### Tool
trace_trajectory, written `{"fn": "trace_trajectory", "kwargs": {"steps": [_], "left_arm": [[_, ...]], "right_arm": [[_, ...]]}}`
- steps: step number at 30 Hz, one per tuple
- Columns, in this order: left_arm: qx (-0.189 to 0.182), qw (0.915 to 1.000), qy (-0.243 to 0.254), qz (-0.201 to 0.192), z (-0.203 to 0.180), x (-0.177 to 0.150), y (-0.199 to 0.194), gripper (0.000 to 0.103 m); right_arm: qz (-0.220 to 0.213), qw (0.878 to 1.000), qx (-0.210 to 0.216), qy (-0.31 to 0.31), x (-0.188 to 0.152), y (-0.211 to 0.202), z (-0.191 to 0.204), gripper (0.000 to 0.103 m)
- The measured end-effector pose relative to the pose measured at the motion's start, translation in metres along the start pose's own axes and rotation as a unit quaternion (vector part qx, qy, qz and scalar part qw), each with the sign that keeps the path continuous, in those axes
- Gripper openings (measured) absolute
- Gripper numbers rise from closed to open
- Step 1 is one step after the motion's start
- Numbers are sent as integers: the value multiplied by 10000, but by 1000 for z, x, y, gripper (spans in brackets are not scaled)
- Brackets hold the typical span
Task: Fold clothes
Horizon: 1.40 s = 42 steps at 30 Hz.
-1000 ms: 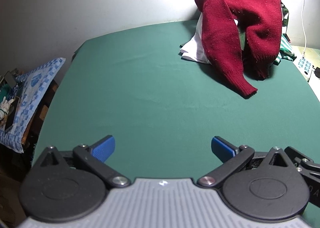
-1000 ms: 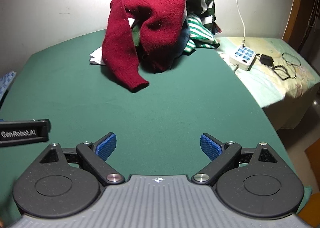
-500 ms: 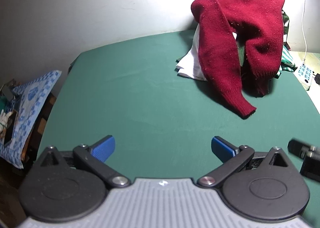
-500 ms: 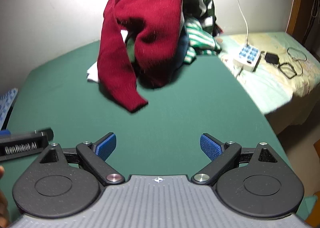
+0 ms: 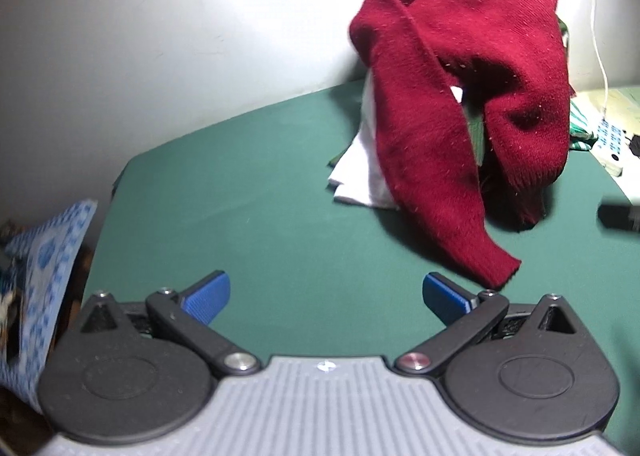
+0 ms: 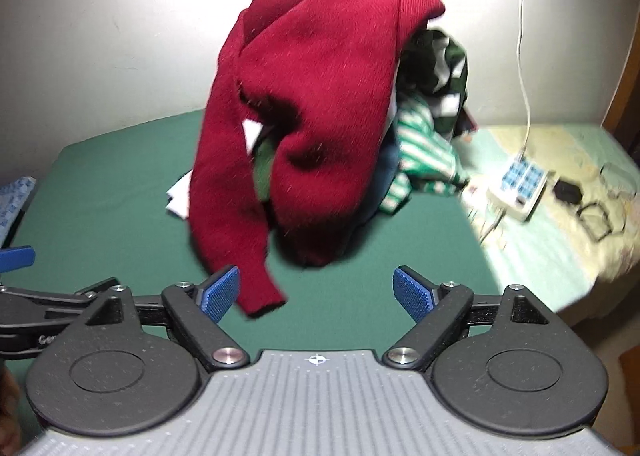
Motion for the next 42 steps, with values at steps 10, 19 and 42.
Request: {"fn": "trace_trajectory", "kwargs": {"steps": [10,19,42], "left_arm": [[-686,9976,35,-60,-17,92,65,102],[-465,9983,-335,82,-28,130,110,102],[608,9867,-1351,-674,66,50,-29,103]], "right_arm": [[-677,9959,-556,231,148,46,-46,87],[-936,9915,-832,354,182,92,-36,86],[-829,9954,-479,104,13,-34,44,90]]}}
Point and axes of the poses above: each gripper's, at about its wrist camera, not at the fingertips, and y roughly the way its jaws point, z to its left, x to its top, the point moved 10 cm from there along y, roughly the way its jaws point, and after that the axes turned 11 degrees about -x, right-handed, at the moved point
